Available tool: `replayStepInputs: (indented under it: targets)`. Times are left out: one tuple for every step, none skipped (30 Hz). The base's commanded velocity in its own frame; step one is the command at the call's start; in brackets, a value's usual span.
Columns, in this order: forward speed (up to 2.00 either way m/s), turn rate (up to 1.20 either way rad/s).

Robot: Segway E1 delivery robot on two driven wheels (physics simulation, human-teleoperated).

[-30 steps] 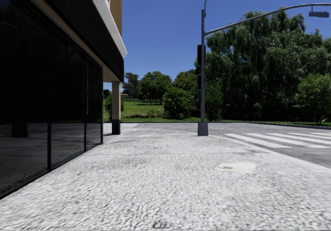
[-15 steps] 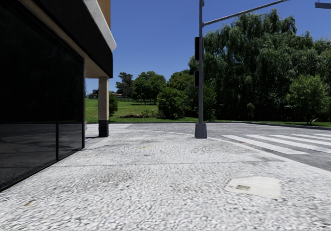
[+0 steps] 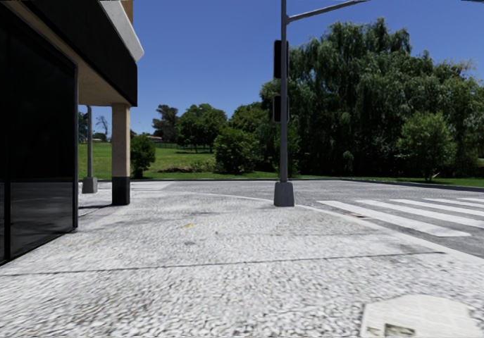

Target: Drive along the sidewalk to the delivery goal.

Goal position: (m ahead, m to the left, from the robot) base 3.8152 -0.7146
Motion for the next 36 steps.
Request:
replayStepInputs:
  targets:
    - [1.42, -0.47]
    - [1.42, -0.47]
    - [1.42, -0.47]
    - [1.42, -0.47]
    - [1.42, -0.47]
    - [1.42, -0.47]
    - [1.42, -0.47]
    - [1.42, -0.44]
    - [1.42, -0.21]
    - [1.42, -0.01]
    - [1.42, -0.01]
    - [1.42, 0.0]
    - [1.42, 0.0]
    - [1.42, 0.0]
    - [1.42, 0.0]
    - [1.42, 0.0]
    - [1.42, 0.0]
    - [1.42, 0.0]
    - [1.42, 0.0]
    - [1.42, 0.0]
    - [1.42, 0.0]
    - [1.42, 0.0]
    - [1.42, 0.0]
    - [1.42, 0.0]
    - [1.42, 0.0]
    - [1.42, 0.0]
    - [1.42, 0.0]
    - [1.42, 0.0]
    - [1.42, 0.0]
    - [1.42, 0.0]
    - [1.42, 0.0]
    - [1.42, 0.0]
    - [1.42, 0.0]
    - [1.42, 0.0]
    - [1.42, 0.0]
    - [1.42, 0.0]
